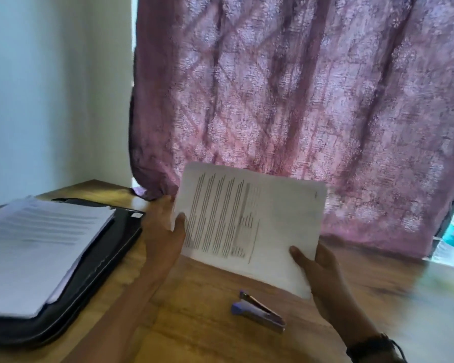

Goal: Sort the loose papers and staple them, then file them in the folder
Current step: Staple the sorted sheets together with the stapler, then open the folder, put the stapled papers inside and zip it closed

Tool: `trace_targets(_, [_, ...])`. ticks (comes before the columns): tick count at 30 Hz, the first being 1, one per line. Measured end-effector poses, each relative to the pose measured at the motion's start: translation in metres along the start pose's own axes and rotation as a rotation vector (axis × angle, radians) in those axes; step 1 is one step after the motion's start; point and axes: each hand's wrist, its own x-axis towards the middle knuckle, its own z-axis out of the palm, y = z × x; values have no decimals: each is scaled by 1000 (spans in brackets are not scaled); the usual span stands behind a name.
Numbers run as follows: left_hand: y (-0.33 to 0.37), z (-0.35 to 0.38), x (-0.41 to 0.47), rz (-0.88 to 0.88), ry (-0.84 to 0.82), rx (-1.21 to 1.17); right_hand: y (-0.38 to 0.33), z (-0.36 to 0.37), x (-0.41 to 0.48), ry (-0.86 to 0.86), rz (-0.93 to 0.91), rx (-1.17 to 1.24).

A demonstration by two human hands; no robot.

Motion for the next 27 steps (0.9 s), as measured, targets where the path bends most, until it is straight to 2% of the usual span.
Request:
trace_targets(2, [10,-21,-9,-91,261,117,-4,29,-6,-9,85,141])
trace_targets(3, [17,-33,-16,-181,314,117,-4,47,-11,-8,135,196])
trace_targets(6, [22,-63,-36,-421,176,-196,0,104,-31,-43,232,367])
trace_targets(8, [26,-83,-46,-422,67,-308,5,142,-52,-96,293,423])
trace_targets(12, [27,-124,-48,-359,54,-147,19,203,-90,-134,404,360])
trace_targets(15, [21,-161,-37,-340,68,-13,13,227,-102,-255,574,501])
trace_targets(17, [13,-189,-22,-309,83,103,3,231,-102,-301,578,570])
trace_targets(20, [-7,-227,8,-339,29,225,-6,228,-96,-345,520,515])
trace_targets(23, [-30,-254,34,-327,-99,423,-1,226,-91,-365,594,376])
trace_targets(25, [-39,-263,43,-323,-145,492,1,224,-93,-424,576,212])
trace_targets(27, [-41,-261,46,-320,-177,549,1,215,-94,-469,438,-61])
